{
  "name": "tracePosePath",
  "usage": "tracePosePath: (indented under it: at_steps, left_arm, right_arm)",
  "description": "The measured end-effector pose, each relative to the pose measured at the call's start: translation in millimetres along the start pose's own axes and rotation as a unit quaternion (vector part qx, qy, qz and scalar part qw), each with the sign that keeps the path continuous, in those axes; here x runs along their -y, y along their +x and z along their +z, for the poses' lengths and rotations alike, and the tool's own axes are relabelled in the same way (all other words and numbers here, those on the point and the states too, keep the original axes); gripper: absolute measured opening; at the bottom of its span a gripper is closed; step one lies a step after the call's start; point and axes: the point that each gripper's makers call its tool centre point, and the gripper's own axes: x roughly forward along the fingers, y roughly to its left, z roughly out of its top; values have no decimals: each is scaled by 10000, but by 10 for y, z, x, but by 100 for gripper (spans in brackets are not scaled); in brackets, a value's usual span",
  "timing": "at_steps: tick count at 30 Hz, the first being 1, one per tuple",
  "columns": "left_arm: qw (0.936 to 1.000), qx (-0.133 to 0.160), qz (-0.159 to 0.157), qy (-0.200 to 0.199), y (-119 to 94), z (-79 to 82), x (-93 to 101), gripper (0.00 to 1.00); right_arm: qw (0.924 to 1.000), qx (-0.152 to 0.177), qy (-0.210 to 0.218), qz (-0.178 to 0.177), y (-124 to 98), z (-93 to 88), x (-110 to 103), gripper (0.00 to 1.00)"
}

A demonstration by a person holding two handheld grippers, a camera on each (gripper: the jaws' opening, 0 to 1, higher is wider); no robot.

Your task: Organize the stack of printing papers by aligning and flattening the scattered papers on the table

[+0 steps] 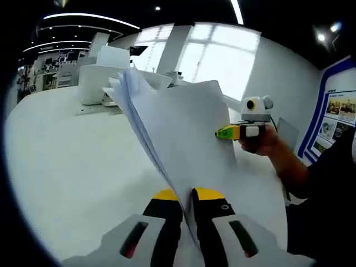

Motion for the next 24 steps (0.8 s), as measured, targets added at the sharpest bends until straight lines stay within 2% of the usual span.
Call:
tracePosePath:
  at_steps: [13, 24]
  left_arm:
    - [9985, -147, 390, 343, 93, -109, -135, 20]
    - [9953, -224, 700, 636, 132, -161, -219, 26]
  right_arm:
    - [9992, -191, -204, -283, 89, -136, 145, 0]
    - [9959, -394, -568, -592, 136, -237, 235, 0]
